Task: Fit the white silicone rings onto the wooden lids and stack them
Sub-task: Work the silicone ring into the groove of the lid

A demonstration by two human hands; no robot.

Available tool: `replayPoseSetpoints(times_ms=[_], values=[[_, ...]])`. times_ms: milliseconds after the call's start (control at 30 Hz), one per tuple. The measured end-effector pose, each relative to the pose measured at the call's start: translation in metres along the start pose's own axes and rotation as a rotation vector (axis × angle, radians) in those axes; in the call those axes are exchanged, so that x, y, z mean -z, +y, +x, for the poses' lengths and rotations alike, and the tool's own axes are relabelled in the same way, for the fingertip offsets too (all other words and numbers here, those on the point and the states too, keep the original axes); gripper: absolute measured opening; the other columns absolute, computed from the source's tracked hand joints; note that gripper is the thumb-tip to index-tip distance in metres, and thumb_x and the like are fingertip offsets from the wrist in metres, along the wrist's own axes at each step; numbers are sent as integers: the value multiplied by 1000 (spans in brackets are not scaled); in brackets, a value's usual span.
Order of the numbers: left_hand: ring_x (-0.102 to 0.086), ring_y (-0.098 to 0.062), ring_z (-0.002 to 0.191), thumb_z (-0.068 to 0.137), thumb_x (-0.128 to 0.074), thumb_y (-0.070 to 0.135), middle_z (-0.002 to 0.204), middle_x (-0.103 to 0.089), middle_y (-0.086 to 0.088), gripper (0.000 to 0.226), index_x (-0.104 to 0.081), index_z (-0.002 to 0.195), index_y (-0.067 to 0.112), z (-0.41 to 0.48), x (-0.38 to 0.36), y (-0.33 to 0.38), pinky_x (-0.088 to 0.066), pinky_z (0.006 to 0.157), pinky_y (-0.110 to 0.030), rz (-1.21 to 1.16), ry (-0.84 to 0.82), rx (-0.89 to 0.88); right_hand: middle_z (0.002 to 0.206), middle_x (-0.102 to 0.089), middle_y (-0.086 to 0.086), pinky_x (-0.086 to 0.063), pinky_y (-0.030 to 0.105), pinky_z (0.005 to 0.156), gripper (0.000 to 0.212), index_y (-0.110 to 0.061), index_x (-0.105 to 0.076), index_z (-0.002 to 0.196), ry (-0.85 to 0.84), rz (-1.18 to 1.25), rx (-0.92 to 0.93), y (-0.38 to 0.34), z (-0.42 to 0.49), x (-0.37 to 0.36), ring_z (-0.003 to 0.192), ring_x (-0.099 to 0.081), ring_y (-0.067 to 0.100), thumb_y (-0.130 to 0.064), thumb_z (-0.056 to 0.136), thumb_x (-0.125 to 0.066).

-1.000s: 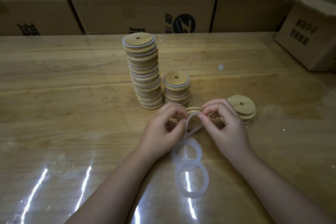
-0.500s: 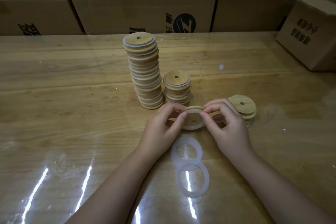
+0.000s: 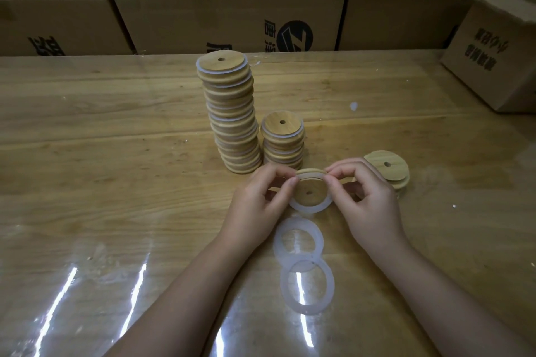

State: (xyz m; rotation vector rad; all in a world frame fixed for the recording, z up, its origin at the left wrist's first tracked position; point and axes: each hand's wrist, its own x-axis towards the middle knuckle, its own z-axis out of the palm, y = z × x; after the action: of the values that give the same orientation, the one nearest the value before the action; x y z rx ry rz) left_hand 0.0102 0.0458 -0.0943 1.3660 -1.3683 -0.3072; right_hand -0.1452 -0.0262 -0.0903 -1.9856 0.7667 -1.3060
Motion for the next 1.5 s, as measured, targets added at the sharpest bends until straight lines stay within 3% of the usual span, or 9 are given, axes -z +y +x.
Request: replayPoseSetpoints(times_ms=[200, 433, 733, 933, 1167, 1500], values=[[-62, 1, 83, 88, -59, 20, 90, -65, 13, 3, -62, 89, 21, 0, 0, -1, -48, 69, -14, 5, 3, 25, 87, -62, 0, -43, 8, 66, 2, -11, -62, 80, 4, -4, 3, 0, 0, -1, 85, -59, 3, -11, 82, -62], [-64, -6, 81, 86, -61, 20, 87, -68, 7, 5, -65, 87, 18, 1, 1, -2, -52, 69, -23, -4, 27, 57, 89, -62, -1, -45, 9, 66, 6, -10, -62, 80, -30, -25, 13, 0, 1, 0, 86, -59, 5, -5, 83, -63], [-62, -2, 76, 85, -63, 25, 82, -67, 12, 4, -63, 83, 28, 2, 2, -1, -51, 66, -23, -20, 19, 130, 90, -61, 1, -48, 14, 66, 9, -6, -62, 80, -70, -39, 18, 1, 3, 3, 86, -59, 7, 2, 82, -65], [-61, -3, 75, 87, -65, 19, 81, -66, 12, 9, -64, 82, 26, 2, 4, -1, -54, 65, -31, -36, 2, 171, 90, -61, 0, -47, 11, 66, 9, -5, -62, 80, -94, -38, 6, 0, 3, 5, 86, -58, 6, 3, 82, -64], [-59, -4, 76, 86, -59, 28, 80, -65, 13, 11, -65, 84, 19, 2, 4, -2, -48, 67, -22, 44, 12, 140, 89, -61, -1, -47, 13, 65, 9, -4, -62, 78, -123, 25, -66, 0, 5, 5, 84, -58, 8, 4, 82, -63], [-63, -6, 89, 86, -60, 17, 91, -67, 8, 7, -64, 88, 23, 2, 4, 5, -50, 76, -22, -61, 15, 105, 88, -61, -3, -46, 13, 66, 12, -8, -62, 78, -145, 69, -57, -1, 3, 3, 82, -59, 7, 3, 82, -64]])
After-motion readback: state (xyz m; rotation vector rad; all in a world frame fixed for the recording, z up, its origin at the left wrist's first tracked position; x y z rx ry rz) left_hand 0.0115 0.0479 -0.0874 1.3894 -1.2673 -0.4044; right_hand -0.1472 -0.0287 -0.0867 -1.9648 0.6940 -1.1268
